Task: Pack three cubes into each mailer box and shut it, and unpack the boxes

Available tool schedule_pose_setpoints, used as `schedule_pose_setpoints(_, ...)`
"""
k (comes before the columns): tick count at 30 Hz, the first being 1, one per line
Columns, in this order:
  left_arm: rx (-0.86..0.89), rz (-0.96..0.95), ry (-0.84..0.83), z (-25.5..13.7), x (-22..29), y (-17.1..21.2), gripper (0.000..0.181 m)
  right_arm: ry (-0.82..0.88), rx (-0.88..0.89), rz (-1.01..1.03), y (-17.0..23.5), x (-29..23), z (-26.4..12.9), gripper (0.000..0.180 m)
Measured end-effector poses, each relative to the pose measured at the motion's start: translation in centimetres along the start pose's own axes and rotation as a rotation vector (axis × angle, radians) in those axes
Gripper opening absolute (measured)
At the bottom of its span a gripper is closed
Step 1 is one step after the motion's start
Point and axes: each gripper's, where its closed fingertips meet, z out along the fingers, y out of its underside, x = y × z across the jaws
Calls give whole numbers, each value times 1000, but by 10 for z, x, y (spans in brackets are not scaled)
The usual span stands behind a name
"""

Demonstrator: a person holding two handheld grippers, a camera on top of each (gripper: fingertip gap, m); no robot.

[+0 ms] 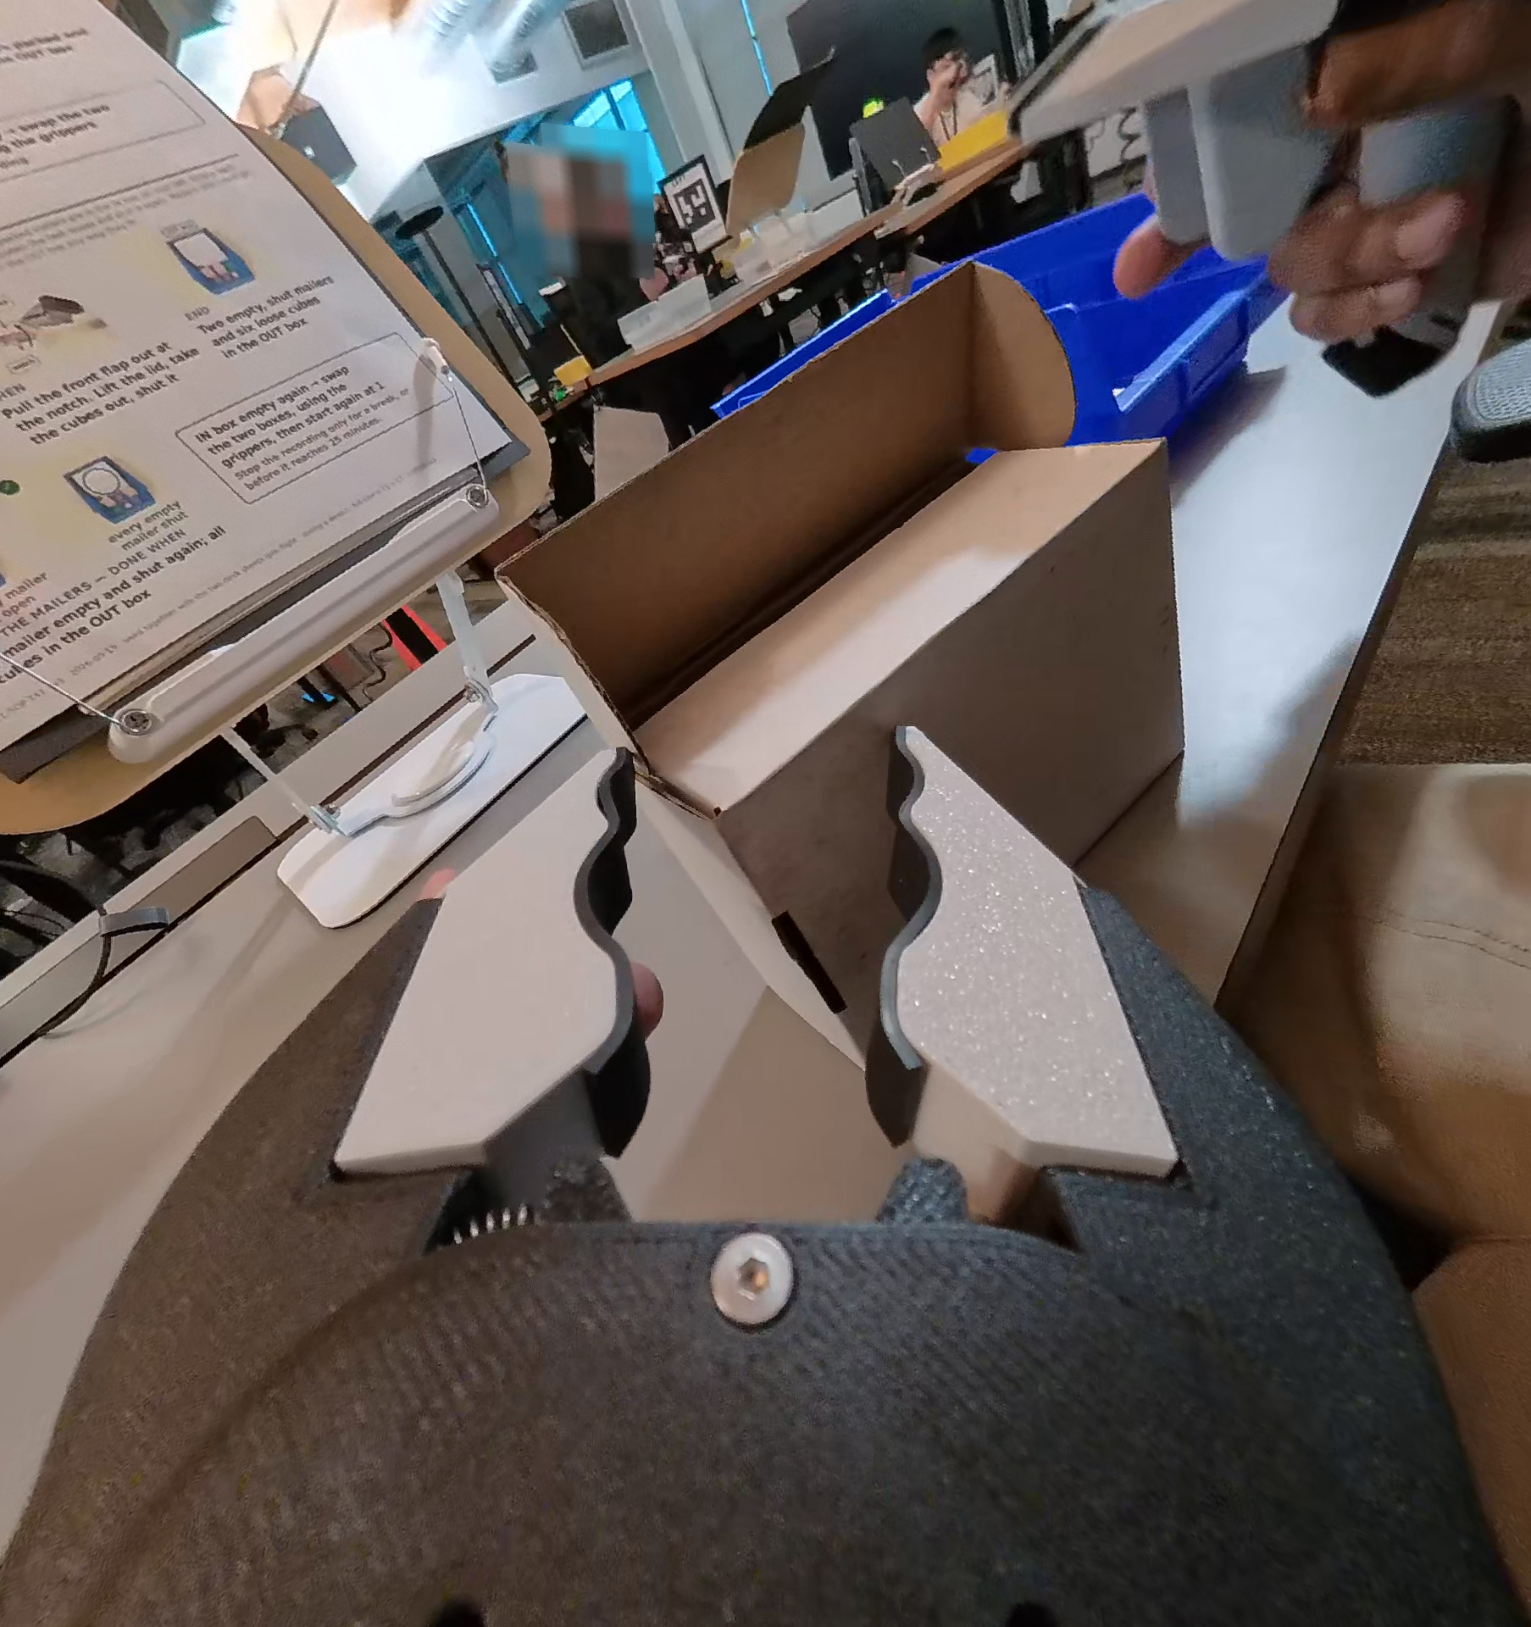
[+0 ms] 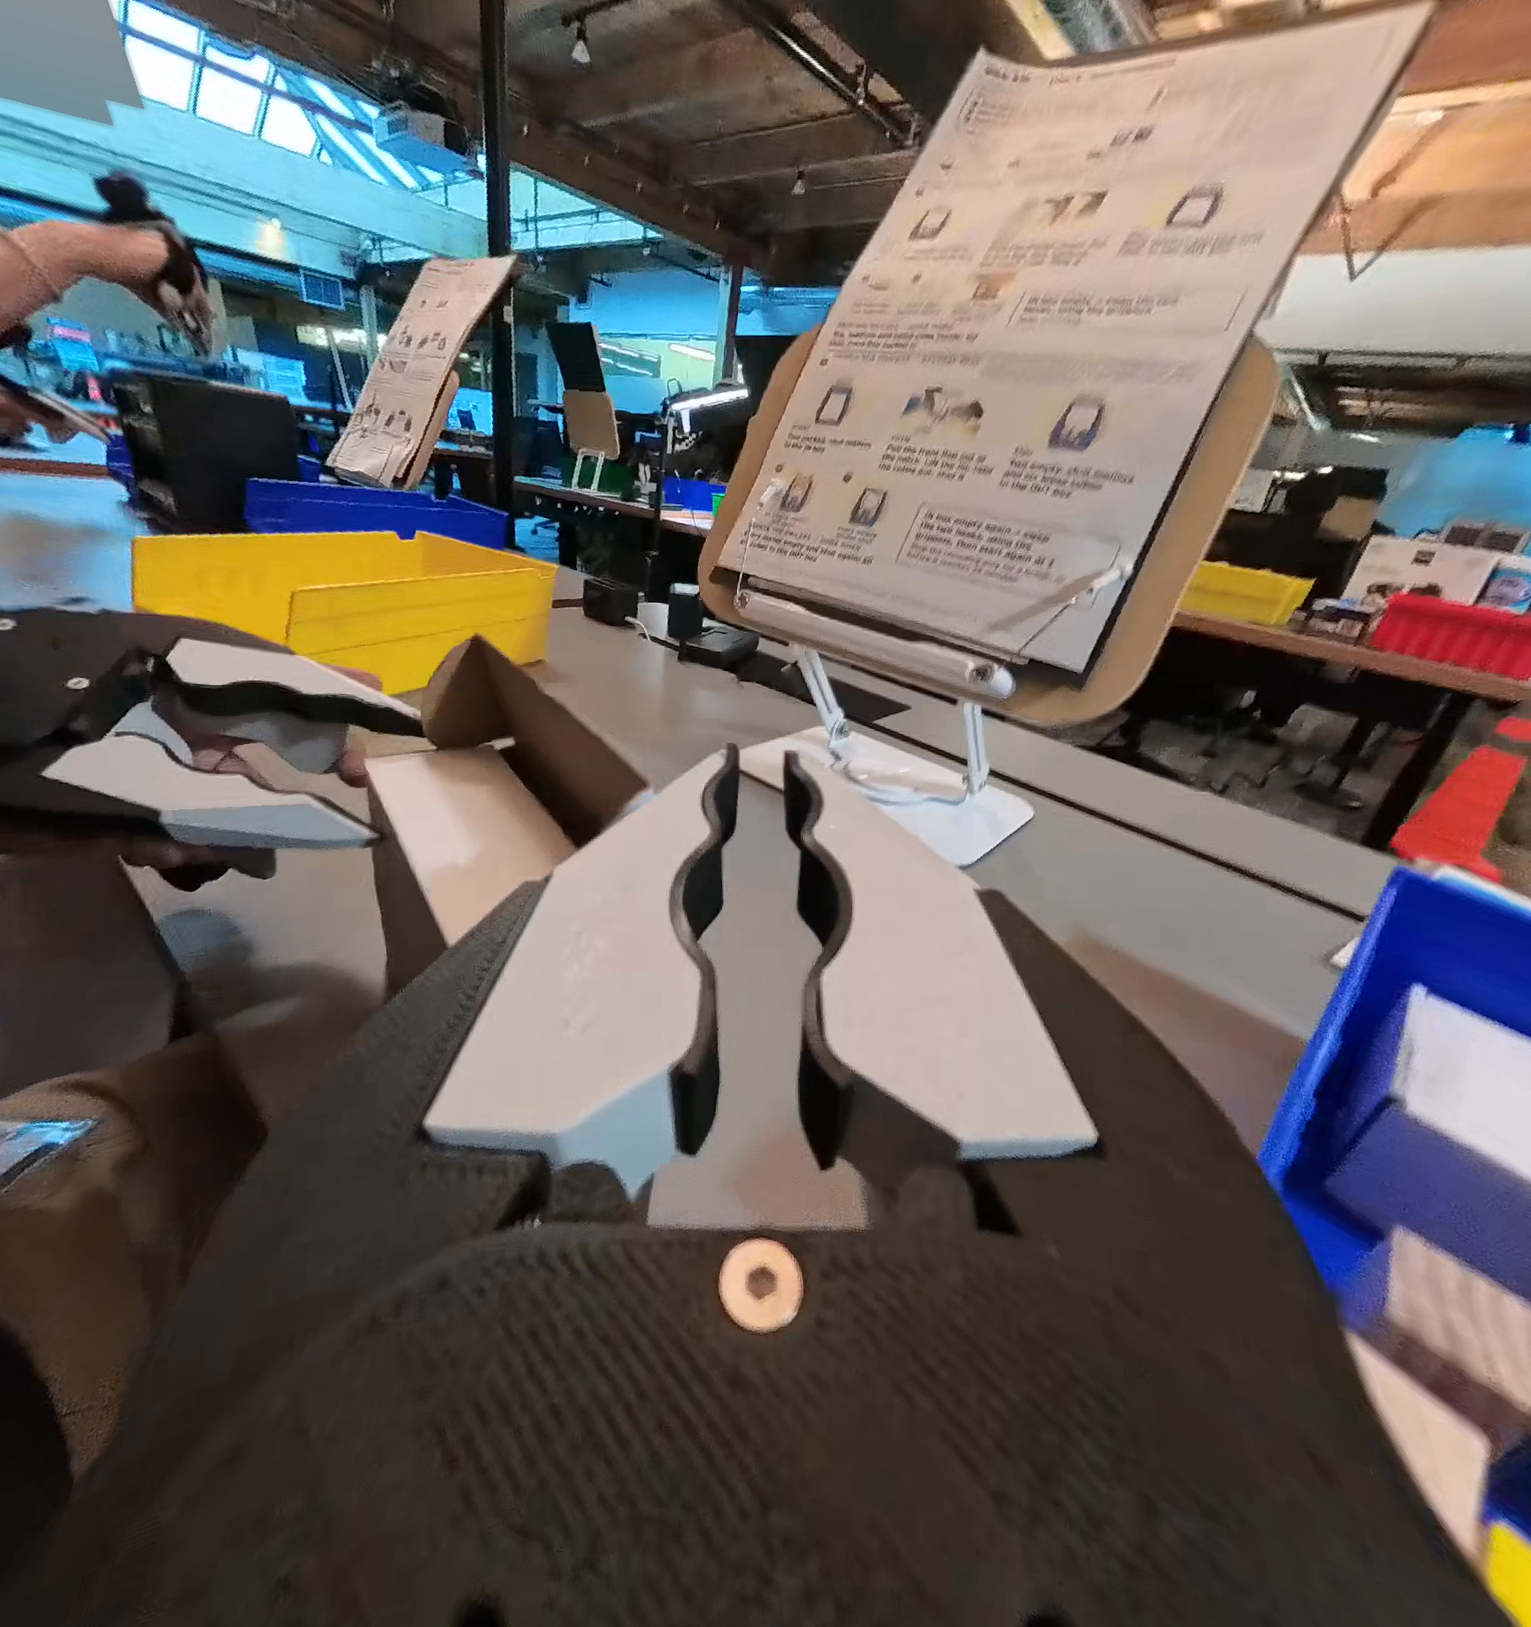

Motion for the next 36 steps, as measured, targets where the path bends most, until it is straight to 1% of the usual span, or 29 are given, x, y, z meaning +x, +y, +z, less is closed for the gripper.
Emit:
schedule_pose_setpoints(3, 1, 0, 1, 0, 0, 0, 56, -68, -49, -77, -15, -8, 18, 13)
schedule_pose_setpoints(5, 1, 6, 0, 0, 1, 0, 56, -152, -162, -86, -12, -20, 37, 25)
schedule_pose_setpoints(6, 0, 9, -1, 0, 1, 0, 56, -191, -217, -42, -9, -25, 46, 33)
schedule_pose_setpoints(8, 1, 13, -3, -1, 1, 0, 55, -280, -282, 108, -6, -35, 55, 33)
schedule_pose_setpoints(10, 1, 15, -4, -1, 1, 0, 54, -328, -304, 227, -6, -37, 63, 29)
schedule_pose_setpoints(13, 4, 9, -3, -1, 1, 0, 54, -290, -340, 243, 1, -26, 72, 23)
schedule_pose_setpoints(15, 5, 9, -2, -1, 1, 0, 54, -289, -411, 230, 13, -26, 71, 25)
schedule_pose_setpoints(17, 6, 6, -1, -1, 1, 0, 54, -290, -438, 231, 18, -27, 70, 25)
schedule_pose_setpoints(20, 7, 4, 0, -1, 1, 1, 54, -284, -464, 227, 23, -23, 66, 22)
schedule_pose_setpoints(23, 6, 6, -1, -1, 1, 1, 54, -285, -496, 194, 27, -16, 58, 14)
schedule_pose_setpoints(26, 7, 5, 0, -1, 1, 1, 53, -311, -565, 147, 37, -12, 45, 14)
schedule_pose_setpoints(30, 7, 4, 0, -1, 1, 1, 53, -378, -660, 90, 49, -15, 28, 23)
schedule_pose_setpoints(31, 7, 5, 0, -1, 1, 1, 53, -381, -678, 58, 52, -13, 25, 27)
schedule_pose_setpoints(32, 7, 6, -1, 0, 1, 1, 53, -391, -689, 22, 54, -13, 23, 35)
schedule_pose_setpoints(33, 7, 6, -1, 0, 1, 0, 53, -412, -693, -9, 56, -15, 21, 37)
schedule_pose_setpoints(36, 7, 7, -1, 0, 1, 0, 52, -473, -681, -74, 56, -24, 17, 34)
